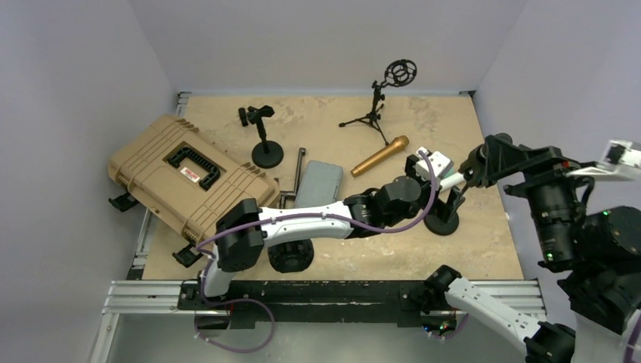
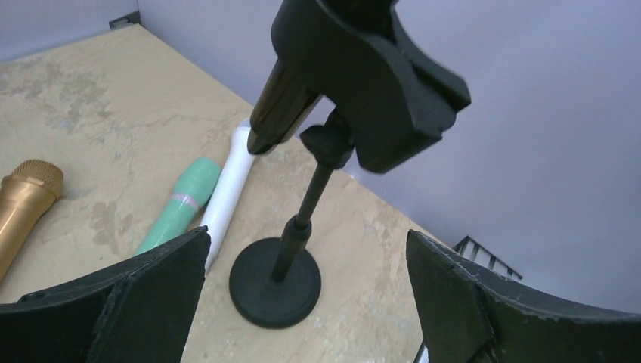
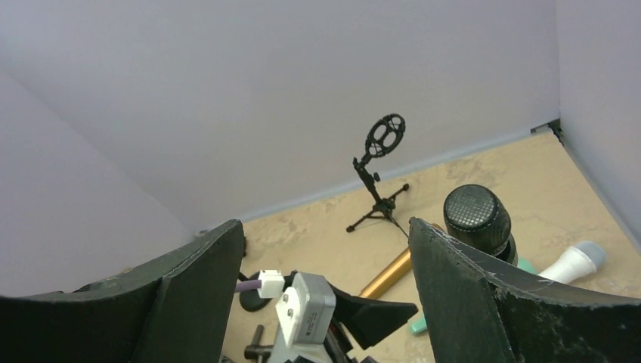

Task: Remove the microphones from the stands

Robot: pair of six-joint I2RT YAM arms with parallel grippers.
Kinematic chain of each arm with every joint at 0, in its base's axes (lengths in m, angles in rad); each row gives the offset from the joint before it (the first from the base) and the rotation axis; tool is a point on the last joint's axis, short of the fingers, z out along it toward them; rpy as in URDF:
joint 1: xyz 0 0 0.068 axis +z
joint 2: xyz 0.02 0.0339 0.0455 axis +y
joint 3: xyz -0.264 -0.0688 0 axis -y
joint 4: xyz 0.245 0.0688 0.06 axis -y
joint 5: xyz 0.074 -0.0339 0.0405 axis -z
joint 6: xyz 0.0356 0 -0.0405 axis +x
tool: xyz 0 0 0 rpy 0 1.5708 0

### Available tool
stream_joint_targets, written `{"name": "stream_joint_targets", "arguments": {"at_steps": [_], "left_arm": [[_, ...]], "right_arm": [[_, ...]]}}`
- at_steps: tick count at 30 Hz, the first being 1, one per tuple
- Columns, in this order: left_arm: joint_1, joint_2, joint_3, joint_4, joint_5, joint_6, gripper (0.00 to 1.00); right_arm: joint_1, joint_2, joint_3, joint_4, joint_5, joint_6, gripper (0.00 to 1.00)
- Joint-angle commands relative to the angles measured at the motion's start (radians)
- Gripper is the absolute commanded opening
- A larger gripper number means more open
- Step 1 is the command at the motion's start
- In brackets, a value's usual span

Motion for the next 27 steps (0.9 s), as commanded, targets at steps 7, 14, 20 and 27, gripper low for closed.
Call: {"name": "stream_joint_targets", "arguments": {"at_steps": [7, 14, 20, 27], "left_arm": [[-0.011, 0.178, 0.299, 0.031, -0.064, -0.057, 0.93], [-0.009, 0.195, 0.336, -0.016, -0.094, -0.036, 0.92], [0.017, 0.153, 0.318, -0.085, -0.112, -0.029, 0.91], [0.069, 0.097, 0.310, -0.201, -0.010, -0.093, 0.94]], "right_arm": [[-0.001, -0.041, 0.044, 0.044, -0.029, -0.024, 0.78], [-0.001, -0.058, 0.034, 0.042, -0.054, -0.031, 0.78], [-0.001, -0.079, 0.006, 0.046, -0.053, -0.030, 0.78], [-0.001, -0.081, -0.012, 0.045, -0.063, -0.026, 0.78]]}}
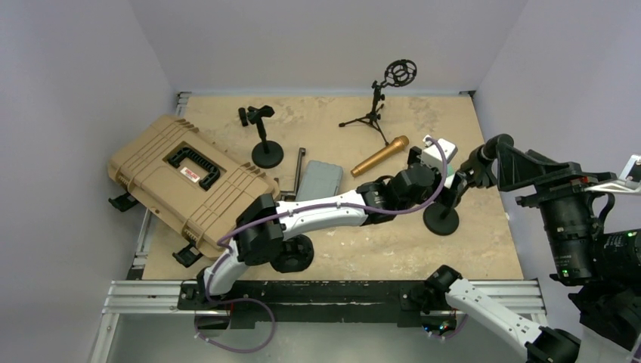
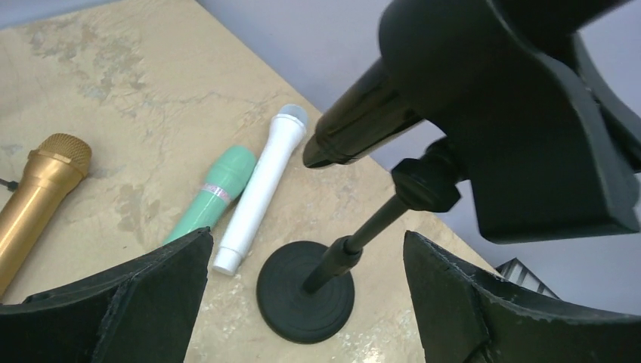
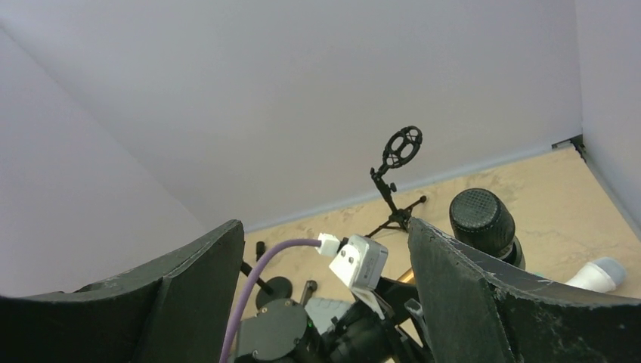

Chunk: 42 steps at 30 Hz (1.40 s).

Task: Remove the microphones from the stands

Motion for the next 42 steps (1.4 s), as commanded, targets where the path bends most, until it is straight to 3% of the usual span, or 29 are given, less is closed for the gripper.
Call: {"name": "stream_joint_targets", "arguments": {"at_steps": [1, 6, 12, 18, 27, 37, 42], "left_arm": [[0.039, -0.111, 0.021, -0.047, 0.107, -0.024, 0.94], [0.028, -0.116, -0.012, -0.024, 0.230, 0.009, 0.99], [0.026, -0.067, -0.036, 0.077, 0.211, 0.019, 0.96], [0.027, 0.027, -0.048, 0.207, 0.284, 0.070, 0.93], [0.028, 0.152, 0.038, 0.294, 0.279, 0.078, 0.92], [0.037, 0.267, 0.144, 0.385, 0.303, 0.029, 0.80], [0.043, 0.291, 0.178, 0.385, 0.310, 0.041, 0.63]], "right_arm": [[0.000, -0.002, -0.014, 0.018, -0.014, -0.012, 0.78], [-0.001, 0.003, -0.015, 0.022, -0.017, -0.012, 0.78], [-0.002, -0.001, -0.016, 0.023, -0.016, -0.014, 0.78], [0.000, -0.006, -0.009, 0.025, -0.007, -0.025, 0.78], [-0.001, -0.019, -0.011, 0.014, 0.008, -0.021, 0.78], [0.000, -0.021, 0.002, -0.003, 0.003, -0.003, 0.78], [-0.001, -0.026, 0.003, -0.010, 0.006, 0.000, 0.78]]}}
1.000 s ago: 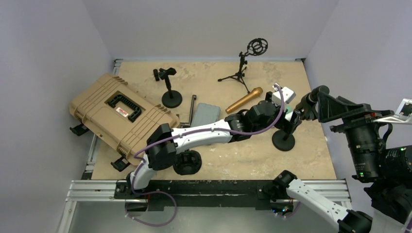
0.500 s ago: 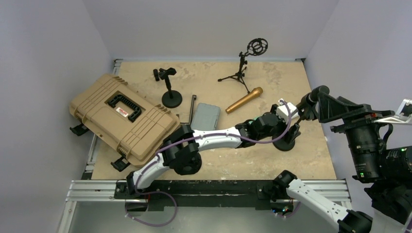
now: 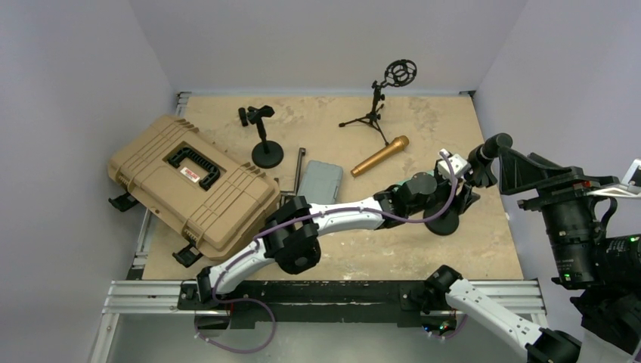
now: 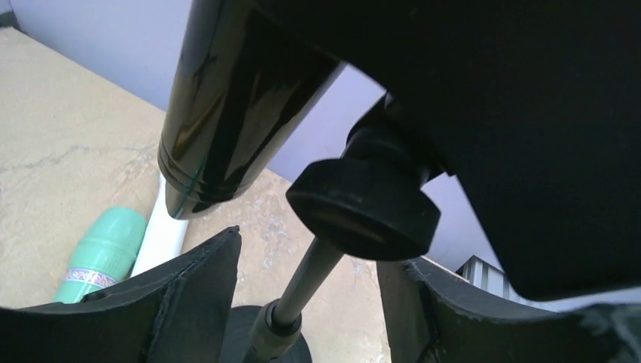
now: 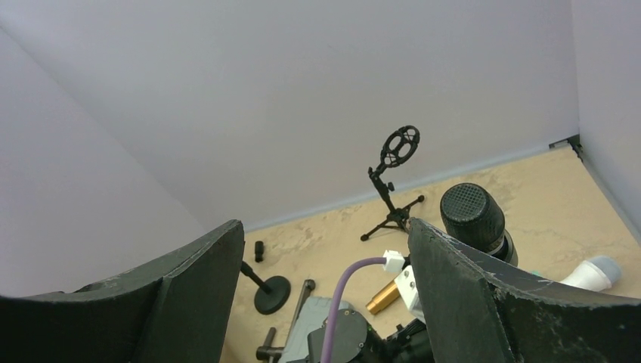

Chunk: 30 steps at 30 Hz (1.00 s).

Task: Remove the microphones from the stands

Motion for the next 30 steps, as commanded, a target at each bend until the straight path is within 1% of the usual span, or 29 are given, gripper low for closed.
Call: {"name": "stream_joint_targets", "arguments": {"at_steps": [1, 2, 3, 6, 8, 9, 10, 11, 15, 17, 20, 23, 29, 30], "left_arm": [[0.014, 0.020, 0.048, 0.087, 0.020, -0.003, 0.59], [0.016, 0.020, 0.048, 0.087, 0.025, -0.002, 0.55], [0.018, 0.020, 0.050, 0.082, 0.032, 0.000, 0.48], [0.024, 0.009, 0.053, 0.062, 0.051, 0.022, 0.20], [0.024, -0.011, 0.031, 0.048, 0.061, 0.057, 0.09], [0.025, -0.028, 0.010, 0.047, 0.068, 0.068, 0.06], [0.025, -0.055, -0.014, 0.048, 0.075, 0.085, 0.00], [0.026, -0.071, -0.041, 0.046, 0.076, 0.102, 0.00], [0.032, -0.188, -0.152, -0.001, 0.177, 0.190, 0.00], [0.038, -0.250, -0.219, -0.022, 0.203, 0.229, 0.00], [0.063, -0.323, -0.300, -0.066, 0.315, 0.251, 0.00], [0.083, -0.402, -0.414, -0.085, 0.399, 0.292, 0.00], [0.146, -0.545, -0.612, -0.144, 0.609, 0.327, 0.00], [0.156, -0.559, -0.626, -0.167, 0.651, 0.328, 0.00]], "right_arm": [[-0.001, -0.007, 0.014, -0.003, 0.007, 0.005, 0.78], [-0.001, -0.007, 0.012, -0.002, 0.007, 0.005, 0.78], [-0.001, -0.009, 0.011, -0.002, 0.006, 0.005, 0.78], [-0.002, -0.009, 0.000, 0.001, 0.007, 0.004, 0.78], [-0.001, -0.009, -0.010, 0.002, 0.007, 0.005, 0.78], [-0.001, -0.009, -0.014, 0.003, 0.007, 0.005, 0.78], [-0.001, -0.009, -0.019, 0.005, 0.006, 0.005, 0.78], [-0.001, -0.009, -0.022, 0.006, 0.004, 0.006, 0.78], [-0.002, -0.006, -0.037, 0.006, -0.005, 0.006, 0.78], [-0.001, -0.009, -0.051, 0.009, -0.006, 0.006, 0.78], [0.000, -0.015, -0.072, 0.014, -0.009, 0.001, 0.78], [-0.001, -0.014, -0.078, 0.007, -0.023, -0.021, 0.78], [-0.001, -0.022, -0.103, -0.021, -0.075, -0.107, 0.78], [-0.001, -0.020, -0.107, -0.028, -0.077, -0.119, 0.78]]}}
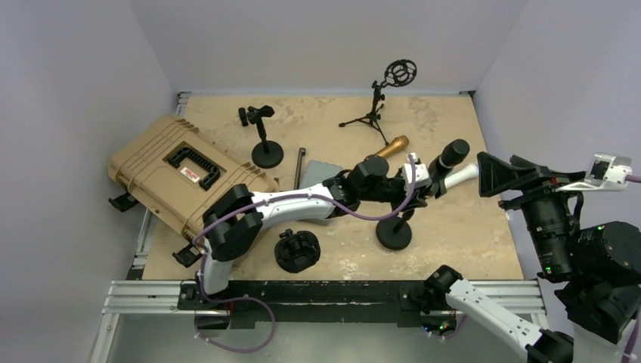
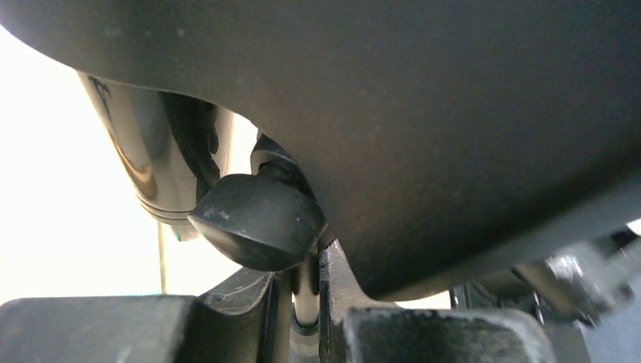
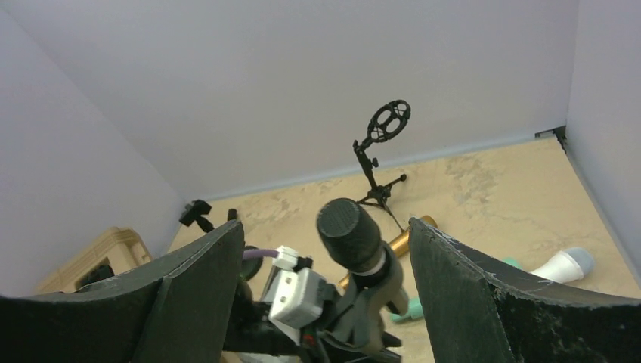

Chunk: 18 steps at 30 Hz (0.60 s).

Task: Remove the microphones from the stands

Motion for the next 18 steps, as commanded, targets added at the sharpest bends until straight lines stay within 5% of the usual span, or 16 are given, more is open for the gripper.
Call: {"name": "stream_joint_targets", "arguments": {"at_steps": [1, 7, 13, 18], "left_arm": [[0.053, -0.112, -0.084, -0.092, 0.239, 0.069, 0.00], [0.105, -0.162, -0.180, -0.122, 0.392, 0.085, 0.00], [0.124, -0.189, -0.243, -0.095, 0.372, 0.067, 0.01], [0.128, -0.253, -0.308, -0.077, 0.248, 0.067, 0.35]], "right_arm": [[-0.001, -0.005, -0.021, -0.031, -0.050, -0.088, 0.79], [0.000, 0.027, -0.032, -0.053, -0.206, -0.189, 0.84], [-0.001, 0.098, -0.066, -0.068, -0.321, -0.229, 0.85], [-0.001, 0.092, -0.106, -0.023, -0.363, -0.227, 0.86]]}}
